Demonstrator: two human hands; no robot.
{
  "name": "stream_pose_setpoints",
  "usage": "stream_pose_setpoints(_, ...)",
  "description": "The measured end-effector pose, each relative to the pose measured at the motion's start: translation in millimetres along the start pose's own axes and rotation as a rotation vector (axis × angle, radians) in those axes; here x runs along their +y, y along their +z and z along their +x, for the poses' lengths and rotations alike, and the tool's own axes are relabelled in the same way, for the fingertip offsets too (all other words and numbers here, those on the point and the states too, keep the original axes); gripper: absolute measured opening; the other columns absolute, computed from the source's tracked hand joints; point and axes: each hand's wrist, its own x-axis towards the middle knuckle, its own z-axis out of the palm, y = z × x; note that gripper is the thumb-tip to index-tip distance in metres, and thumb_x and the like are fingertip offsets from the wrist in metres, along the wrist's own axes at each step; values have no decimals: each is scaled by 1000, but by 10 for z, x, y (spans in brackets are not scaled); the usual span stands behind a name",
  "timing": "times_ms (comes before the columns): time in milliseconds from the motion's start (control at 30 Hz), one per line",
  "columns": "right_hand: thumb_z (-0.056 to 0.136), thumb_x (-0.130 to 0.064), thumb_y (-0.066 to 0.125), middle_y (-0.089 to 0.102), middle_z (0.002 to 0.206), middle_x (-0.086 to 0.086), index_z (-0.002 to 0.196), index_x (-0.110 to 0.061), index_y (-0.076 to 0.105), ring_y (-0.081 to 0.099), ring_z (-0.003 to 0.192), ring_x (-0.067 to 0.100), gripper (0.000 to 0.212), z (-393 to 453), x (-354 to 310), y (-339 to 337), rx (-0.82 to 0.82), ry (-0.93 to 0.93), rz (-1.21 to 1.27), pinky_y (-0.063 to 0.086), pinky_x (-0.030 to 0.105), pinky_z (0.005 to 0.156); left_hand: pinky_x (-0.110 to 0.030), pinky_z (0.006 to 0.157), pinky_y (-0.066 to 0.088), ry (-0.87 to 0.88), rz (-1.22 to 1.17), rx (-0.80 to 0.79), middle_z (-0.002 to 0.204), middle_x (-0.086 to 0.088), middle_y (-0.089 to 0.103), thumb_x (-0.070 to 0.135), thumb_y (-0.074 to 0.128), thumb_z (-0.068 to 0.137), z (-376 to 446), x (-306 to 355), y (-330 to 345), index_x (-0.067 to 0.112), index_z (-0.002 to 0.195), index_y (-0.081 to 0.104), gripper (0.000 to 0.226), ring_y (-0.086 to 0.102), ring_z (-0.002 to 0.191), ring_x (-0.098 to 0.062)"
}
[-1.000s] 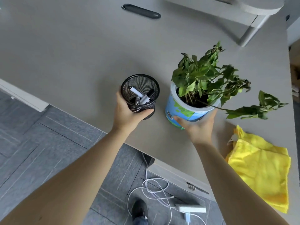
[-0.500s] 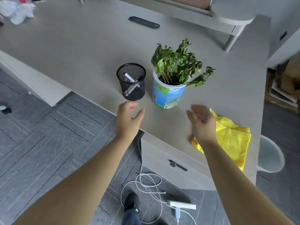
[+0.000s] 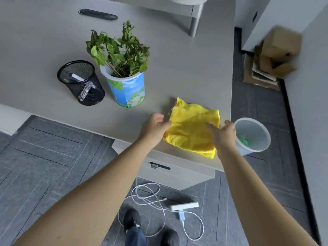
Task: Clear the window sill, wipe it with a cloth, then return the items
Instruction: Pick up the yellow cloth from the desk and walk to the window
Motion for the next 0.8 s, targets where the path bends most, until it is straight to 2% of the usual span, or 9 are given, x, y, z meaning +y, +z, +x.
stream_pose_setpoints(67, 82, -20, 65, 44, 132, 17, 134, 2, 34, 45, 120, 33, 64, 56, -2, -18, -2, 64, 82, 38, 36, 91, -44, 98, 45, -87, -24, -7, 120, -14, 56, 30, 66, 67, 95, 47, 63, 9, 113, 50, 53, 55, 110, -29)
stream_pose_setpoints(167, 81, -21, 65, 48, 91, 8, 100, -4, 53, 48, 83, 22, 28, 95, -46, 1, -78, 159, 167, 44, 36, 73, -33, 78, 47, -192, -75, -70, 96, -9, 53, 21, 63, 78, 232, 102, 108, 14, 94, 45, 25, 53, 93, -24)
stream_pose_setpoints(233, 80, -29, 66, 49, 88, 7, 92, -9, 50, 49, 85, 25, 29, 101, -70, 22, -126, 205, 164, 45, 38, 79, -26, 59, 38, -228, -68, -132, 78, -4, 50, 22, 62, 80, 286, 155, 144, 14, 81, 45, 19, 50, 75, -20)
stream_pose_setpoints(333, 79, -29, 67, 55, 93, 9, 95, -9, 56, 52, 89, 27, 28, 95, -111, 61, -145, 189, 211, 43, 38, 83, -21, 51, 41, -219, -61, -191, 82, -4, 55, 23, 61, 81, 296, 229, 185, 13, 86, 52, 14, 51, 66, -16)
stream_pose_setpoints(467, 81, -14, 63, 57, 87, 8, 95, -9, 57, 53, 86, 25, 16, 0, -112, -35, -41, 58, 308, 45, 38, 80, -24, 56, 42, -124, -75, -240, 74, -1, 56, 14, 56, 84, 295, 322, 250, 16, 69, 50, 16, 53, 67, -18)
stream_pose_setpoints(533, 84, -12, 60, 56, 88, 5, 95, -12, 51, 53, 91, 26, 14, -75, -83, -189, 28, 6, 352, 47, 41, 83, -22, 56, 41, -47, -58, -266, 73, 2, 52, 11, 52, 85, 249, 407, 328, 15, 75, 48, 12, 51, 68, -15)
stream_pose_setpoints(600, 88, -13, 56, 52, 85, -1, 99, -12, 47, 50, 91, 22, 14, -188, -54, -411, 90, -23, 352, 43, 34, 77, -19, 55, 43, 15, -61, -311, 75, 3, 53, 11, 51, 86, 122, 538, 444, 14, 88, 49, 4, 52, 69, -13)
stream_pose_setpoints(700, 90, -14, 52, 51, 92, 1, 110, -7, 46, 47, 91, 19, 22, -361, 44, -839, 173, -43, 379, 39, 32, 78, -30, 69, 46, 101, -30, -361, 78, 0, 57, 12, 52, 85, -137, 729, 701, 18, 78, 53, 9, 55, 82, -23)
stream_pose_setpoints(800, 90, -16, 52, 51, 88, -4, 104, -13, 42, 49, 92, 18, 18, -569, 236, -1354, 257, -21, 421, 41, 36, 80, -37, 82, 45, 177, -1, -433, 90, -7, 59, 14, 53, 84, -512, 911, 1054, 17, 81, 53, 4, 55, 89, -25)
